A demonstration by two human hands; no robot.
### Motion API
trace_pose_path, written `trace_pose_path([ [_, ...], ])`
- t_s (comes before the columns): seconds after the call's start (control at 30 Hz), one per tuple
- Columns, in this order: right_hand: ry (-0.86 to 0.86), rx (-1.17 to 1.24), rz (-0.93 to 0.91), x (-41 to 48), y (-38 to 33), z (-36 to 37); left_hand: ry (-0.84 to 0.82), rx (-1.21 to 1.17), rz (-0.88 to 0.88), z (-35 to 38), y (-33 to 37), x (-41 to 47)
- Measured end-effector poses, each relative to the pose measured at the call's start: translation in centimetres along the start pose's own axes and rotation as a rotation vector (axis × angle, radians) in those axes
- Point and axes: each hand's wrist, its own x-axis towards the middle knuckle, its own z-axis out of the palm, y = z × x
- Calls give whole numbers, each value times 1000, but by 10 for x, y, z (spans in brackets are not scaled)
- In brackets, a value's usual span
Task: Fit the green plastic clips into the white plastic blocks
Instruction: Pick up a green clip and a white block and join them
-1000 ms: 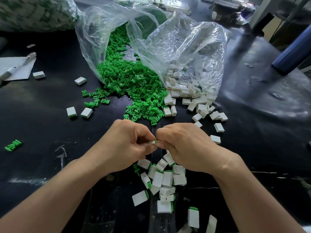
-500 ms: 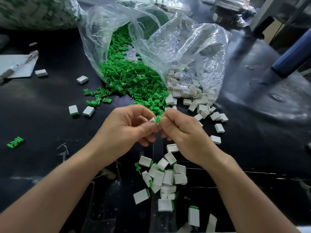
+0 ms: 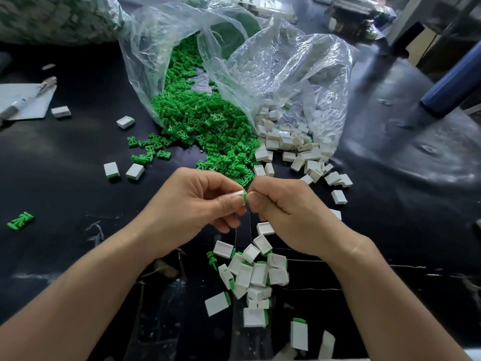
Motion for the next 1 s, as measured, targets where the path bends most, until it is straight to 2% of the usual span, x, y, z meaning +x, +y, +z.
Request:
trace_pose_path([
  [0.13, 39, 4, 0, 0, -4, 4, 14, 38, 39, -3, -1, -1],
  [0.33, -161, -296, -118, 0, -9, -2, -20, 344, 112, -5, -8, -5],
  [0.63, -272, -472, -130, 0, -9, -3, -46, 378, 91, -1, -13, -6],
  [0.7, -217, -407, -115, 1, -9, -1, -30, 329, 114, -1, -10, -5],
  [0.83, 53, 38, -21, 0, -7, 1, 25, 60, 113, -1, -1, 0],
  [1.0, 85, 171, 43, 1, -2, 3, 38, -16, 58, 1, 1, -1],
])
